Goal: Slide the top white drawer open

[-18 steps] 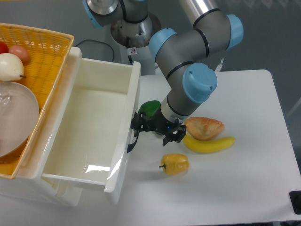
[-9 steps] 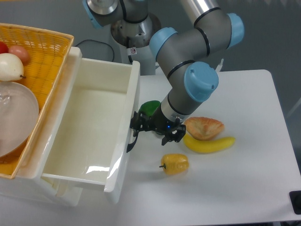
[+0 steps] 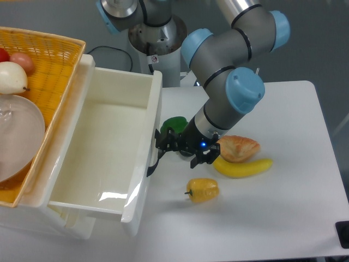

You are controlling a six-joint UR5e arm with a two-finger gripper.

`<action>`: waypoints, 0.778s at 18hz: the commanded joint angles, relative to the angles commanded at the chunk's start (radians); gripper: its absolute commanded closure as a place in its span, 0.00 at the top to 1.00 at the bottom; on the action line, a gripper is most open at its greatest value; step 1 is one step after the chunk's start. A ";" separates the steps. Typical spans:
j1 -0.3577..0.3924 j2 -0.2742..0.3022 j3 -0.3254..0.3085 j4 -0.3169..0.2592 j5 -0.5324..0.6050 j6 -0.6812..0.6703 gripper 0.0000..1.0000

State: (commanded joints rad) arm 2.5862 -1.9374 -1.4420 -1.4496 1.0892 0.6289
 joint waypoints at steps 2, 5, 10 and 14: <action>0.012 0.000 0.008 0.000 -0.008 0.002 1.00; 0.022 0.000 0.009 0.009 -0.002 0.026 1.00; 0.041 -0.006 0.000 0.012 0.067 0.248 1.00; 0.061 -0.028 0.000 0.015 0.164 0.420 1.00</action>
State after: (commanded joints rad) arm 2.6477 -1.9650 -1.4419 -1.4343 1.2530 1.0488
